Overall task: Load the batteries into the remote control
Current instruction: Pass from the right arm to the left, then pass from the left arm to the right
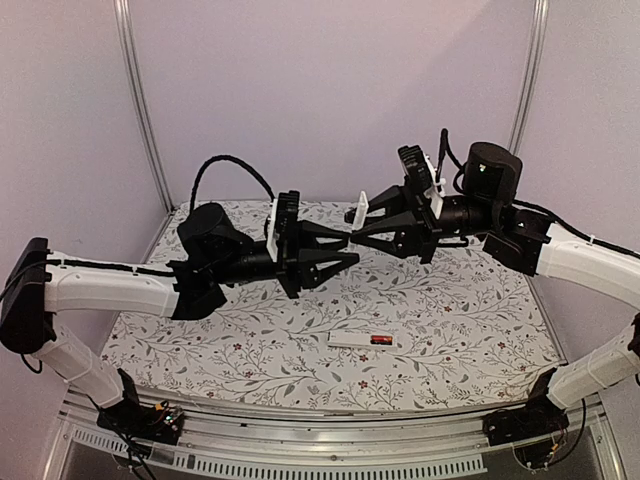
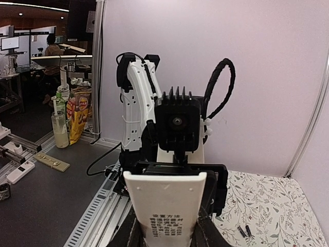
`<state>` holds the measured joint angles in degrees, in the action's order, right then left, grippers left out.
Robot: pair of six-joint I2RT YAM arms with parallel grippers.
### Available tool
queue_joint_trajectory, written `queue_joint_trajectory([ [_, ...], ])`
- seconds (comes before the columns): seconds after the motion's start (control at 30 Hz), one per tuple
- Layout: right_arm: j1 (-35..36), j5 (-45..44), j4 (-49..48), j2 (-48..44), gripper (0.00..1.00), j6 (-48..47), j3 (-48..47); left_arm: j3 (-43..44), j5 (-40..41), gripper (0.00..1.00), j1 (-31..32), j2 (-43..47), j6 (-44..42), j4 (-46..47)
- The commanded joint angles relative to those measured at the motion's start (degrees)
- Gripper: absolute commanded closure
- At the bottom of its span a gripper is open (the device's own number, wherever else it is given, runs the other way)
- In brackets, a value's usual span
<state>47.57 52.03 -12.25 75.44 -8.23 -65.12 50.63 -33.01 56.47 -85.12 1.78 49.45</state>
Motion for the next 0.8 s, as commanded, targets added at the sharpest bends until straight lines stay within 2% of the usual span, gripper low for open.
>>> queue_joint_trajectory([
  [0.0, 0.2, -1.1, -1.3, -0.6, 0.77, 1.5, 0.7, 0.1, 1.4, 0.77, 0.2, -0.2, -0.6, 0.9],
  [0.03, 0.2, -1.6, -0.9, -0.6, 0.78, 1.7, 0.6, -0.1, 1.9, 0.68, 0.2, -0.1, -0.6, 0.8],
  [0.07, 0.1, -2.6, -0.3, -0.6, 0.79, 2.0, 0.3, -0.4, 2.6, 0.54, 0.1, 0.1, -0.6, 0.8],
  [0.1, 0.2, -4.4, 1.0, -0.6, 0.79, 2.0, 0.0, -0.8, 3.5, 0.34, 0.1, 0.4, -0.7, 0.8],
  [0.17, 0.0, -9.2, 5.8, -0.6, 0.81, 1.9, -1.4, -2.0, 6.1, 0.12, 0.0, 1.6, -1.0, 0.4],
  [0.2, -0.2, -11.4, 9.6, -0.2, 0.81, 1.1, -3.0, -3.2, 7.7, 0.06, -0.1, 2.5, -1.1, 0.1],
  [0.27, -1.4, -14.7, 18.8, 0.9, 0.81, -0.3, -6.3, -5.3, 11.5, 0.01, -0.4, 4.6, -1.2, -0.7],
  [0.37, -3.3, -19.6, 33.5, 5.5, 0.82, -2.0, -11.7, -9.1, 17.0, 0.00, -1.5, 8.2, -0.5, -2.8],
  [0.5, -3.0, -33.0, 51.0, 14.3, 0.85, -5.1, -17.8, -13.9, 24.9, 0.00, -3.8, 12.4, 4.2, -6.4],
  [0.6, -0.2, -40.6, 56.4, 20.7, 0.84, -7.6, -19.4, -17.2, 32.4, 0.03, -6.0, 14.1, 9.9, -10.0],
  [0.63, 0.8, -41.8, 57.4, 22.0, 0.83, -9.3, -19.5, -18.5, 36.2, 0.04, -6.8, 14.6, 11.7, -11.0],
  [0.77, 2.5, -44.7, 60.6, 28.3, 0.83, -12.1, -20.5, -22.3, 42.2, 0.06, -9.2, 15.8, 17.4, -14.5],
])
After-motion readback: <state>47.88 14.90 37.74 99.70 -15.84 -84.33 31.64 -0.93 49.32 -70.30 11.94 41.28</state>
